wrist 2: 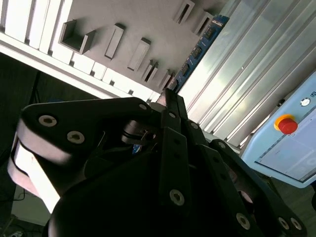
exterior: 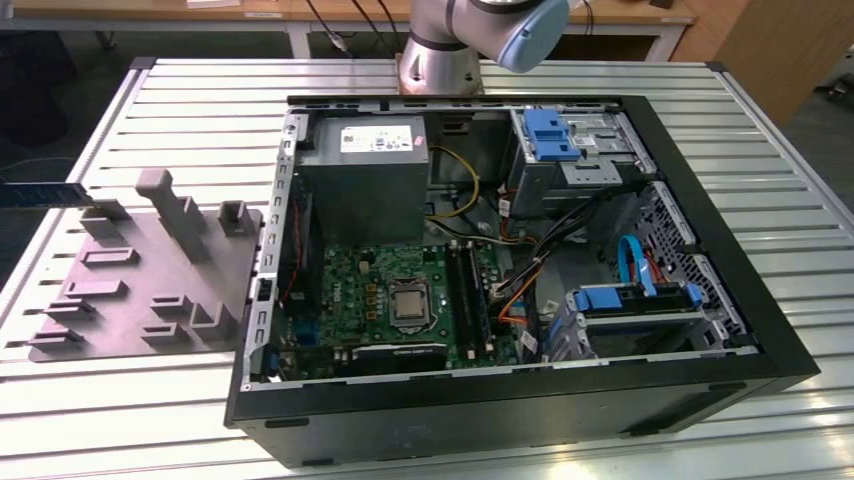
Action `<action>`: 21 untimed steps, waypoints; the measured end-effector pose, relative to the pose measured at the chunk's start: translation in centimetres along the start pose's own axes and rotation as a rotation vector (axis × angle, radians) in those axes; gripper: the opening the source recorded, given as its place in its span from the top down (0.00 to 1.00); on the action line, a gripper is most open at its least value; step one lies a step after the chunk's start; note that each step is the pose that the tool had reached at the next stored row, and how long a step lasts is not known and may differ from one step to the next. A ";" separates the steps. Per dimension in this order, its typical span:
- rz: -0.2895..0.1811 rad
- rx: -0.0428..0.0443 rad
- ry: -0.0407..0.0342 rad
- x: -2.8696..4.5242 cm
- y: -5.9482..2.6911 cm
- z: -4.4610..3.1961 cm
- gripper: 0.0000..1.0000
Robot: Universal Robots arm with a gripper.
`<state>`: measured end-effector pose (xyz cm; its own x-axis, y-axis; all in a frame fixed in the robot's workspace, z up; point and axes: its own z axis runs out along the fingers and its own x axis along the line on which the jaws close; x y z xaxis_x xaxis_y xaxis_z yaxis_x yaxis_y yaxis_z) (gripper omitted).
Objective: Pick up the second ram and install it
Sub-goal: 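Pick up the second ram and move it above second insertion slot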
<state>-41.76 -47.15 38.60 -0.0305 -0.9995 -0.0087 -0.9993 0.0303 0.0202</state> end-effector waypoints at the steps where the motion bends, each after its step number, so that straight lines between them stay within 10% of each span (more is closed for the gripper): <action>1: 0.000 0.0001 0.0000 0.00 0.00 0.00 0.89; 10: 0.000 -0.0001 0.0000 -0.03 -0.97 -0.03 0.89; 21: 0.000 -0.0001 0.0002 -0.13 -4.26 -0.10 0.89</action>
<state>-37.50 -47.15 38.62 -0.0305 -0.9995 -0.0085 -0.9993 0.0303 0.0203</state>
